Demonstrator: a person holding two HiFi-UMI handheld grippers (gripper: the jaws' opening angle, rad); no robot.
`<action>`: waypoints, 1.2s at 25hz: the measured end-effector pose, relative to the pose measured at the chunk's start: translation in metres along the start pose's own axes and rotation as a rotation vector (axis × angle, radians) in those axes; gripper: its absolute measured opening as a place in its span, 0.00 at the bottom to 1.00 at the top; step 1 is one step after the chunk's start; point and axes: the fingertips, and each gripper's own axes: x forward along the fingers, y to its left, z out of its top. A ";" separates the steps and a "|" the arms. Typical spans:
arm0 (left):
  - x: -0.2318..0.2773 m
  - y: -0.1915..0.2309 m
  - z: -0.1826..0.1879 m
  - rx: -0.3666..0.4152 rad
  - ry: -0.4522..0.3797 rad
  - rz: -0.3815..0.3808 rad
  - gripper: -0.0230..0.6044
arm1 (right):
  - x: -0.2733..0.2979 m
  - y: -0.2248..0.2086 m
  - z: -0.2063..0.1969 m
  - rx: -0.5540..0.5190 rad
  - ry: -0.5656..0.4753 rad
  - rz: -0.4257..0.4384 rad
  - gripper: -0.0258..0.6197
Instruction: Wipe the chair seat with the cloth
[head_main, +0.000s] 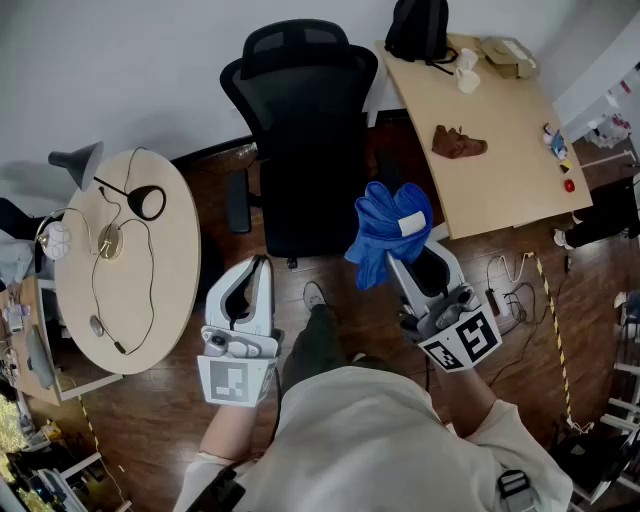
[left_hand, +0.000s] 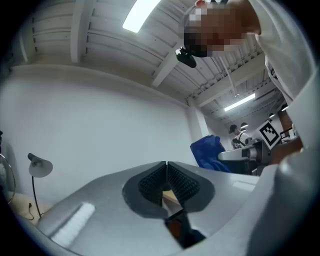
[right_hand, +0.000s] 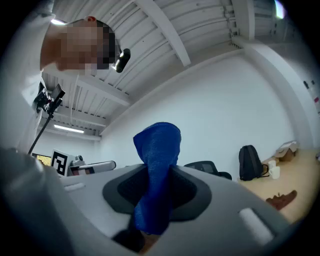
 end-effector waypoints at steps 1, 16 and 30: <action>0.019 0.026 -0.019 0.009 0.016 -0.005 0.15 | 0.027 -0.016 -0.009 -0.008 0.002 -0.004 0.22; 0.232 0.325 -0.377 -0.020 0.220 0.037 0.15 | 0.406 -0.330 -0.589 0.279 0.584 -0.111 0.22; 0.290 0.431 -0.558 -0.056 0.340 0.091 0.15 | 0.526 -0.382 -0.997 0.455 1.146 -0.162 0.21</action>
